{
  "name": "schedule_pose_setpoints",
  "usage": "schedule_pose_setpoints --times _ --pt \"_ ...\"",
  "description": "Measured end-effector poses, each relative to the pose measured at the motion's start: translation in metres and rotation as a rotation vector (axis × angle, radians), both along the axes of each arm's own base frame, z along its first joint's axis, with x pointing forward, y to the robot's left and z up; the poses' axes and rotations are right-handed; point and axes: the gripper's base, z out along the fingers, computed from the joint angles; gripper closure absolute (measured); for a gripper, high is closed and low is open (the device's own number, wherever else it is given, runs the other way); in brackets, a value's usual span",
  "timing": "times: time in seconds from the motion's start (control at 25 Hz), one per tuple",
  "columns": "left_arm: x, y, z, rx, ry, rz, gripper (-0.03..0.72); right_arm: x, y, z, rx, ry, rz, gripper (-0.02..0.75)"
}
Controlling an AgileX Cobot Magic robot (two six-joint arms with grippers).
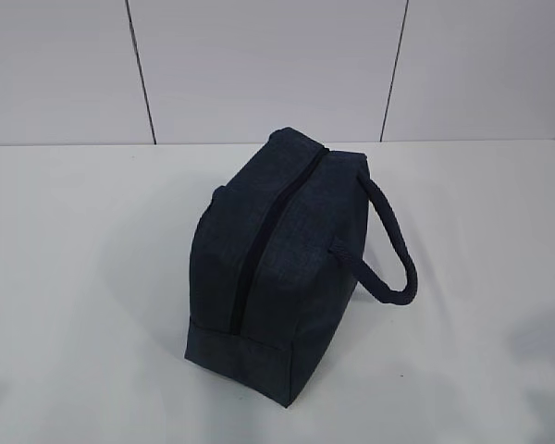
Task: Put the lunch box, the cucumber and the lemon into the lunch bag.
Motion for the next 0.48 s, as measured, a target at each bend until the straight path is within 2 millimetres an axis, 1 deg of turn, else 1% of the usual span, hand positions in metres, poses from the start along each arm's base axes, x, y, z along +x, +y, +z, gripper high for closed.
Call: schedule_pose_setpoints --times 0.48 --pt "-0.0005 -0.0014 0.0003 -0.016 0.005 -0.007 0.237 0.0002 0.0000 0.0005 0.002 -0.009 0.000 0.175"
